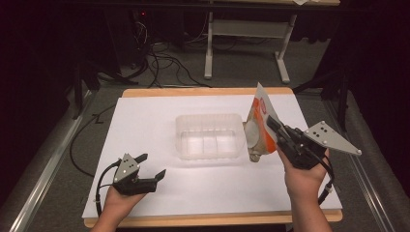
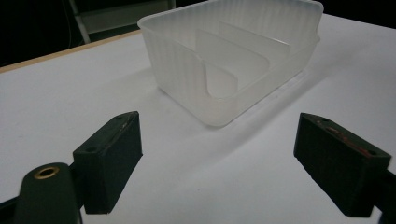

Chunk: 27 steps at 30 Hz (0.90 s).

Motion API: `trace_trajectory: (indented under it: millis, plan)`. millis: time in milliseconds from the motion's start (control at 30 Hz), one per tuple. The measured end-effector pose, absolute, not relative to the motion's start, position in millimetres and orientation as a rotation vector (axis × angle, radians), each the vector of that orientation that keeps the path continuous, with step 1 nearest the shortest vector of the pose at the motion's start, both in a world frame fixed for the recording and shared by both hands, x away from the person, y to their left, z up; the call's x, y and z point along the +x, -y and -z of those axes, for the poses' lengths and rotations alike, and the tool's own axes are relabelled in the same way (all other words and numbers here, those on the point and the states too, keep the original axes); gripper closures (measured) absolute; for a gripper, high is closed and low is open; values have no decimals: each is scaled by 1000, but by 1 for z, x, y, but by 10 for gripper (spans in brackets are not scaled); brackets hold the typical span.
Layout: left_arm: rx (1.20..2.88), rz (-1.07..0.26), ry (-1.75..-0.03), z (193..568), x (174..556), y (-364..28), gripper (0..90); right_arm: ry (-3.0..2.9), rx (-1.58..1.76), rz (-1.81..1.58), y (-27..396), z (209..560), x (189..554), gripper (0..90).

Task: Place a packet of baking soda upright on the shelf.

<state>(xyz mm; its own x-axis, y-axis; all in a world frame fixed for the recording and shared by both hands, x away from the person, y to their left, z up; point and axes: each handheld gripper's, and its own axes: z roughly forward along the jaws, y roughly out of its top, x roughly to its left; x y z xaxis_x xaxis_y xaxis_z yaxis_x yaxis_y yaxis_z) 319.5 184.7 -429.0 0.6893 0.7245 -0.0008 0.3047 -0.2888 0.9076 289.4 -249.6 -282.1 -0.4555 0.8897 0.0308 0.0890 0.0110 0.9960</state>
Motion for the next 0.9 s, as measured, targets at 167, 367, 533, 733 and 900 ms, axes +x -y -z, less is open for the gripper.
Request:
trace_trajectory:
  millis: [167,367,533,733,900]
  plan:
    - [1873,-513,-804,429,319,-185,158,-1639,1004,-1525,235,279,299,900]
    - [1865,-515,-804,428,319,-185,157,-1657,994,-1529,221,281,308,900]
    - [1863,-518,-805,428,319,-186,158,-1667,992,-1536,210,283,318,900]
    - [1862,-513,-803,428,319,-185,157,-1686,1000,-1540,196,285,330,900]
    - [1860,-511,-803,428,319,-185,157,-1701,1002,-1542,186,288,337,900]
